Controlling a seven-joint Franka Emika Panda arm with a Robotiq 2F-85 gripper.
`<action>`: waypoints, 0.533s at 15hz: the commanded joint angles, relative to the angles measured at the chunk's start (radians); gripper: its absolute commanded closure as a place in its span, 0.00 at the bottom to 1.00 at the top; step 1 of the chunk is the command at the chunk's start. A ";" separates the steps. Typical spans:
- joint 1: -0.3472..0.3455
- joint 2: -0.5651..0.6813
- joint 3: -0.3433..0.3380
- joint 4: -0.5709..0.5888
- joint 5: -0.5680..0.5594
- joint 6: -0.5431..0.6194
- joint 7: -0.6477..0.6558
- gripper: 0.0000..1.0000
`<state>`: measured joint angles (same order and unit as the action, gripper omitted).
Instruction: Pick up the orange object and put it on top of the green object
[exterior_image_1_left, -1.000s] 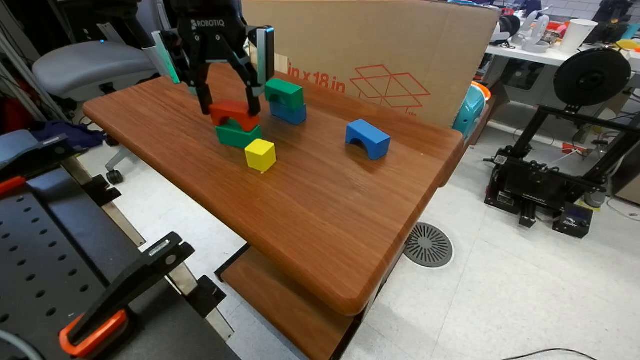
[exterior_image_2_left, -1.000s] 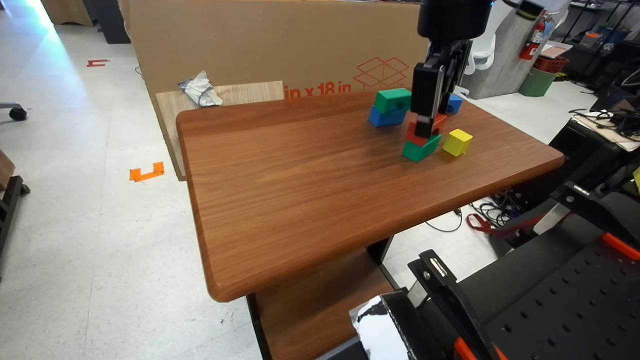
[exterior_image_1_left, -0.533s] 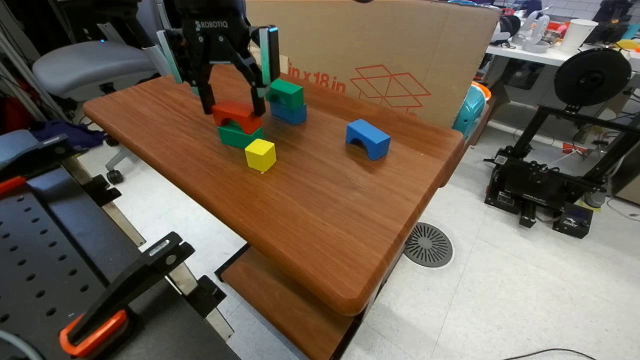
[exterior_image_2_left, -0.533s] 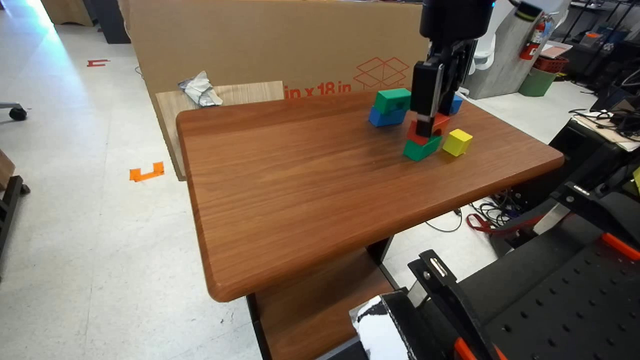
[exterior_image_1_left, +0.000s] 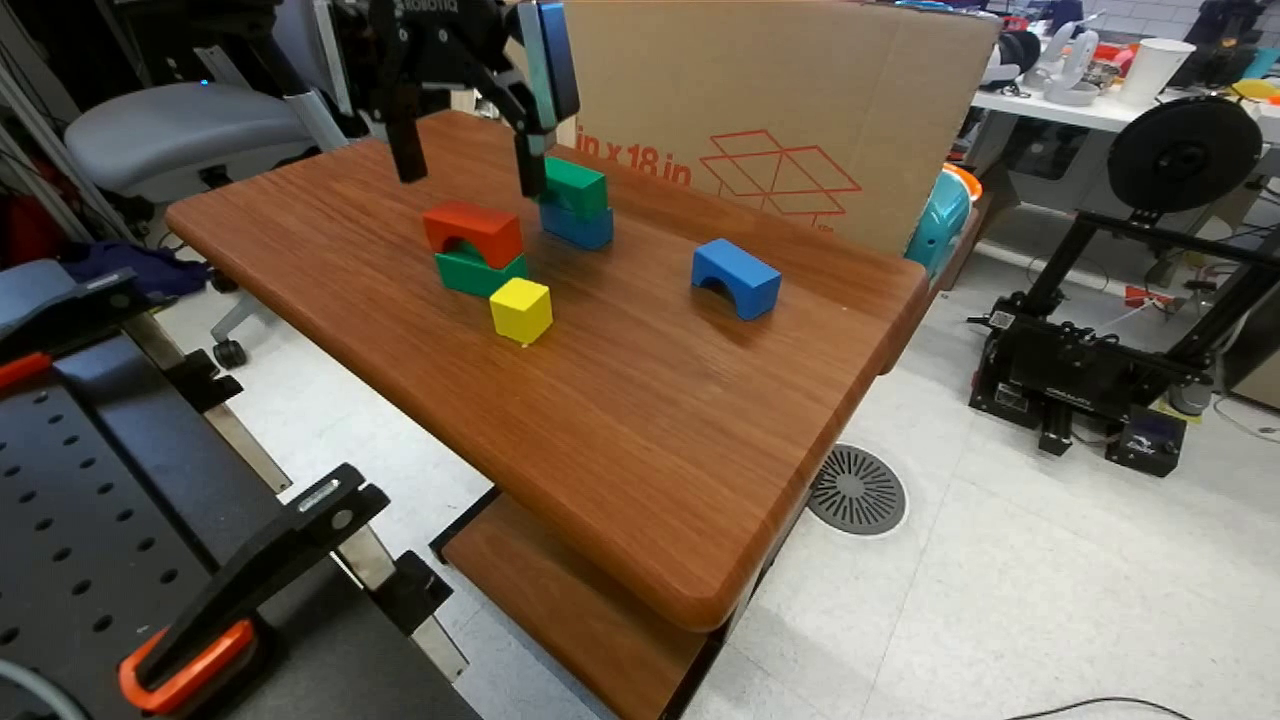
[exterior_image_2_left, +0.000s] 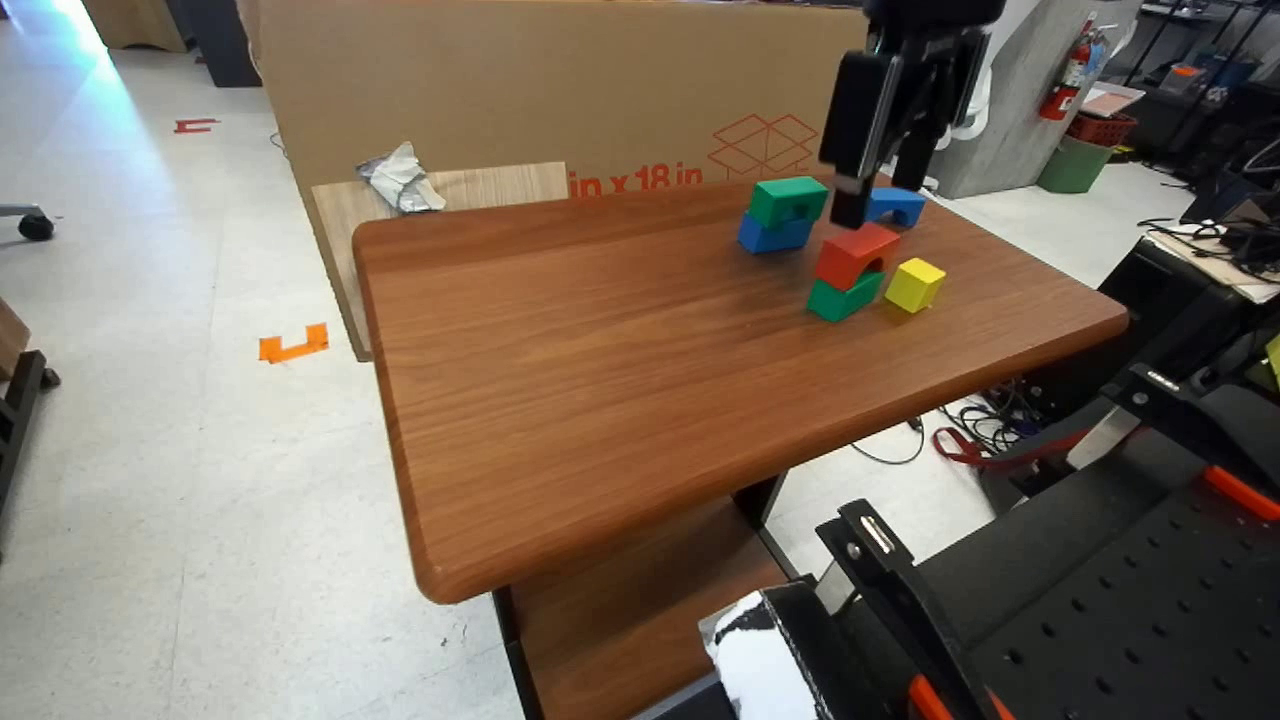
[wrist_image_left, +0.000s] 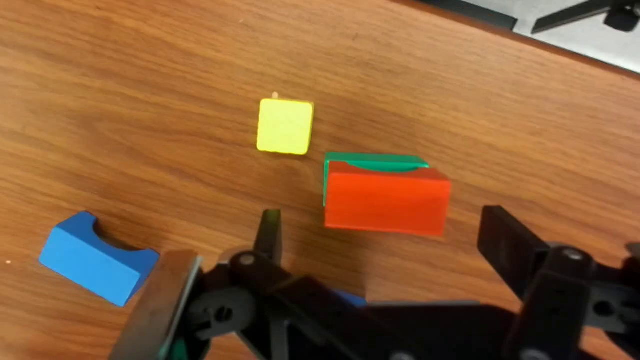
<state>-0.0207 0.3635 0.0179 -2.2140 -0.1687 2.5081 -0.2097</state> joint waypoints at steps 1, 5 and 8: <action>-0.101 -0.184 0.049 -0.074 0.232 -0.079 -0.116 0.00; -0.081 -0.183 0.004 -0.041 0.237 -0.094 -0.101 0.00; -0.082 -0.208 0.004 -0.060 0.243 -0.098 -0.102 0.00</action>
<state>-0.1213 0.1557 0.0402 -2.2763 0.0703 2.4127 -0.3099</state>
